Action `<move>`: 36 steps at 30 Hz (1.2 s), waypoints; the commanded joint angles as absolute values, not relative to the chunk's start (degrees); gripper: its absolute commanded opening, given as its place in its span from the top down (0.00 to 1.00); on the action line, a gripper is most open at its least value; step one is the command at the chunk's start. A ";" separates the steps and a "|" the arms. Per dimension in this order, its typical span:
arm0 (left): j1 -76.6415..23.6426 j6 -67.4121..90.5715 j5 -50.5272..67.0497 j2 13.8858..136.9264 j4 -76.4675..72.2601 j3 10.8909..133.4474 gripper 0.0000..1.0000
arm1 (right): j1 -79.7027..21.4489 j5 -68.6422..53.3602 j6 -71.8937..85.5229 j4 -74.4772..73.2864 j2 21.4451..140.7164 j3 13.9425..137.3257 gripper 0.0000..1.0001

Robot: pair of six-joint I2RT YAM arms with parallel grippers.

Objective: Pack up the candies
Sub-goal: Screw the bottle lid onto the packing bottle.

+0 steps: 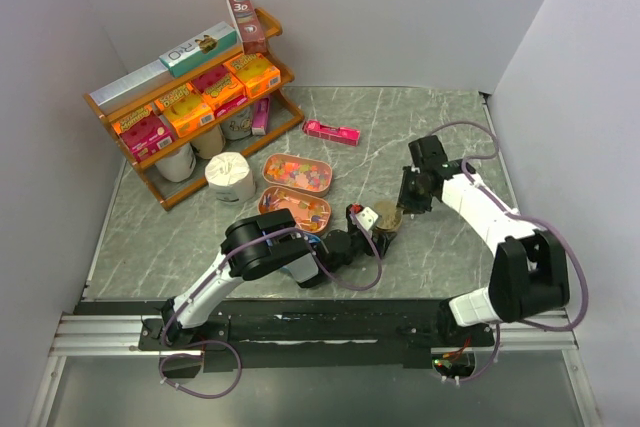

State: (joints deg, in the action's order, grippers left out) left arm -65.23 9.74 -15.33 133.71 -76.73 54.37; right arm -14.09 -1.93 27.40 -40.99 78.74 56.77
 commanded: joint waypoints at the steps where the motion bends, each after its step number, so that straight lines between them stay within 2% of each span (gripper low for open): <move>1: -66.01 8.26 -14.33 139.31 -61.70 50.63 0.54 | -13.80 -0.88 23.29 -36.39 81.29 59.32 0.69; 7: -66.01 8.61 -14.15 139.39 -61.70 50.54 0.54 | -13.89 -2.11 21.54 -33.76 82.53 58.54 0.64; 8: -66.01 8.53 -14.06 139.31 -61.79 50.62 0.54 | -13.89 -2.81 21.45 -33.49 82.62 57.93 0.65; 12: -66.01 8.09 -14.06 139.48 -62.05 50.62 0.55 | -13.62 -4.21 21.53 -33.49 83.58 56.69 0.79; 15: -66.09 8.09 -14.15 139.48 -61.70 50.63 0.55 | -13.54 -6.06 21.62 -33.84 84.02 55.46 0.83; 31: -66.01 8.70 -15.29 140.62 -58.54 52.82 0.55 | -13.62 -12.65 23.73 -34.27 77.87 41.15 0.89; 36: -66.01 8.44 -15.47 141.50 -56.87 54.40 0.56 | -13.97 -15.99 26.54 -34.63 72.62 36.74 0.90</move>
State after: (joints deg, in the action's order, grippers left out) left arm -65.41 9.63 -15.88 133.95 -76.64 55.00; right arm -12.01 -6.17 23.00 -21.85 73.69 43.53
